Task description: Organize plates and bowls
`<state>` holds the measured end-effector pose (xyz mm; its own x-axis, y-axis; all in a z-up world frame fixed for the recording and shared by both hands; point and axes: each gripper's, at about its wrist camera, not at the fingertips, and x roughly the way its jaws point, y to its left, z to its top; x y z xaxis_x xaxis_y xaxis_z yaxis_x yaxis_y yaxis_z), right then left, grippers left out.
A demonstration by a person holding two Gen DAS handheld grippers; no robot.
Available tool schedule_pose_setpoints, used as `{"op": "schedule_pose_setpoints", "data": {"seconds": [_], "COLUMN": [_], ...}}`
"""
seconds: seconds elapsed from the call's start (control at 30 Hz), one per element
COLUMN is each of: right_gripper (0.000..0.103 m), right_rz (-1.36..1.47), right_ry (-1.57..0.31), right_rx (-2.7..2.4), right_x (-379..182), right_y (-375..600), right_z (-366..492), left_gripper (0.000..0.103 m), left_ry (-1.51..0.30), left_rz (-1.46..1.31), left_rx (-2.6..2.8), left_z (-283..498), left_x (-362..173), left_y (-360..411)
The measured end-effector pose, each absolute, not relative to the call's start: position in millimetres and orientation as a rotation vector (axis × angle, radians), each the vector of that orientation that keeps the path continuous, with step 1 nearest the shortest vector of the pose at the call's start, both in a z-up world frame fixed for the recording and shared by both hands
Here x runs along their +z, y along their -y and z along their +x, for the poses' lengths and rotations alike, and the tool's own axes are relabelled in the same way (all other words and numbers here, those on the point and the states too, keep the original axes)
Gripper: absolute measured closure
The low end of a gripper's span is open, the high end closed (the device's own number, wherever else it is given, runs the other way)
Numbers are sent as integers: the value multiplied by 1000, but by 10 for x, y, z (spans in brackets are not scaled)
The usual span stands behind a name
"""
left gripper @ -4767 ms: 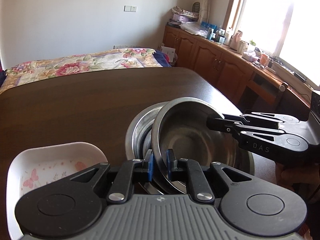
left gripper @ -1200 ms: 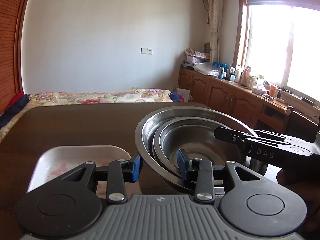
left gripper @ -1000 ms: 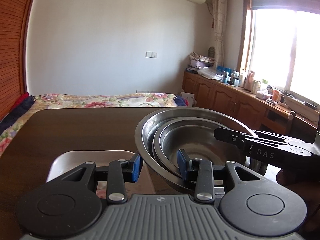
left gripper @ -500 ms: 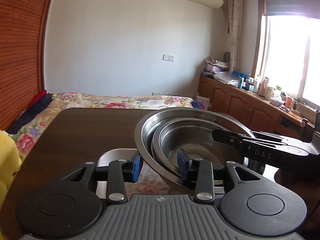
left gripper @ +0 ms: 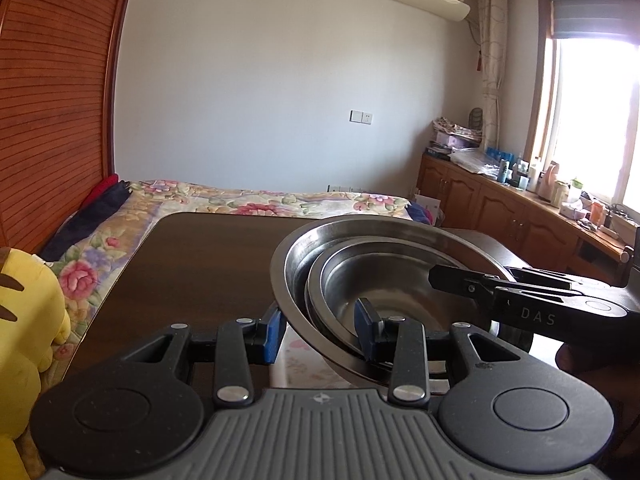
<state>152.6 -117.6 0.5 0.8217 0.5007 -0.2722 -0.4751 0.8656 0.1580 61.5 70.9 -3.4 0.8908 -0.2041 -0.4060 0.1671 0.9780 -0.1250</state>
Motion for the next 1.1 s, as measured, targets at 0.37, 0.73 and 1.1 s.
{"op": "schedule_pose_setpoints", "data": {"seconds": [0.37, 0.73, 1.1], "right_gripper": [68, 68, 64], "right_rz": [84, 96, 80], "right_ry": [-374, -409, -401], "right_rx": [528, 521, 523], "right_x": [-114, -165, -188], "right_y": [1090, 1076, 1069], "right_z": [1547, 1549, 1571], "left_gripper": [63, 63, 62], "left_ry": [-470, -486, -474], "left_rz": [-103, -96, -90], "left_rx": [-197, -213, -220], "left_z": [653, 654, 649], "left_x": [-159, -218, -247], "left_y": [-778, -793, -809]}}
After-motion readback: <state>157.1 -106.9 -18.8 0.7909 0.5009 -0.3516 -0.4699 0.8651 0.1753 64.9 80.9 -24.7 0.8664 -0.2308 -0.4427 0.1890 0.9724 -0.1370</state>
